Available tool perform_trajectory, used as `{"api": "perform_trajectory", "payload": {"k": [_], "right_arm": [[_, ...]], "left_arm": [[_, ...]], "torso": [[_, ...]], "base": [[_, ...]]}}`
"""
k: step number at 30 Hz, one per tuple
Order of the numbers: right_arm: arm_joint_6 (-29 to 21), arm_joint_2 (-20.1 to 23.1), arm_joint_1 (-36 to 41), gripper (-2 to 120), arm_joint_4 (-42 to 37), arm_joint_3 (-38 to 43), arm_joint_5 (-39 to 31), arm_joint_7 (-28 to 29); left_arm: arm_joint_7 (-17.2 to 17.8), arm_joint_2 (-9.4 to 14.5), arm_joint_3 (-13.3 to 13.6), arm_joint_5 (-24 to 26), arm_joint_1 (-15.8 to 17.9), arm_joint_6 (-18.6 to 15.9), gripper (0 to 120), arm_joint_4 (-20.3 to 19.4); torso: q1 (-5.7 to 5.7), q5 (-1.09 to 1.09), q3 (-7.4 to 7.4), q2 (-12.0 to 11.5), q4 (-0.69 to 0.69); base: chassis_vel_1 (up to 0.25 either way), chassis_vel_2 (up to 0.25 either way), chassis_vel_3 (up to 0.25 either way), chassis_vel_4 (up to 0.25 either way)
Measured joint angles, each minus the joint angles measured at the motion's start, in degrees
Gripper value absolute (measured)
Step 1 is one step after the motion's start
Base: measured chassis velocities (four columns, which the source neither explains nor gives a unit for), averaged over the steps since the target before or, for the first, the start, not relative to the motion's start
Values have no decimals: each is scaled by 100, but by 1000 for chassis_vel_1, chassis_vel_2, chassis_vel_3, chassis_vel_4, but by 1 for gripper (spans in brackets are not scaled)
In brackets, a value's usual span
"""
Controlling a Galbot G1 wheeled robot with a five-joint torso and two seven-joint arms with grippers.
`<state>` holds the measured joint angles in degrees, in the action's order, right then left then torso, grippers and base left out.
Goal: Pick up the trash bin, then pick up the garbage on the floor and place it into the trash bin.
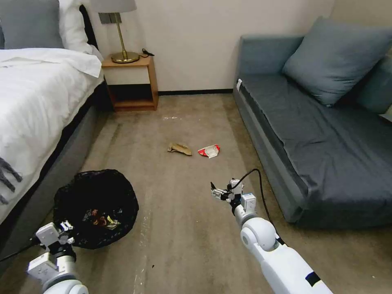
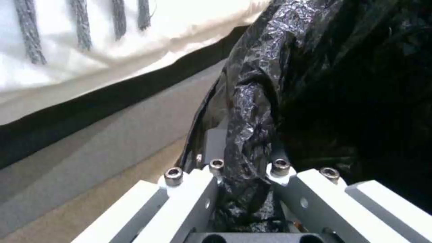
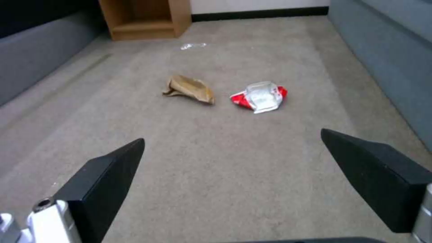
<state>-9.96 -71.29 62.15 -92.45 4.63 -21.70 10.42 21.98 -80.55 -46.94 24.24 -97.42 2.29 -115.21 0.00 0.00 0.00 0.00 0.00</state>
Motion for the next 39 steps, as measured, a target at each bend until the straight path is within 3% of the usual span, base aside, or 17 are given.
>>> {"api": "perform_trajectory", "payload": {"k": [13,39], "right_arm": [[116,-27,-64,100,206,-64,45,-62],[227,-198,76,100,294,-32,274,-91]], "left_arm": [[0,-57,-3,-74,-1,97,3,111],[10,70,-1,17,24,268,3,414]], "torso": [[0,0,0,0,0],[0,0,0,0,0]], "base": [[-78,79,76,-86],[-108,108,116,-108]]}}
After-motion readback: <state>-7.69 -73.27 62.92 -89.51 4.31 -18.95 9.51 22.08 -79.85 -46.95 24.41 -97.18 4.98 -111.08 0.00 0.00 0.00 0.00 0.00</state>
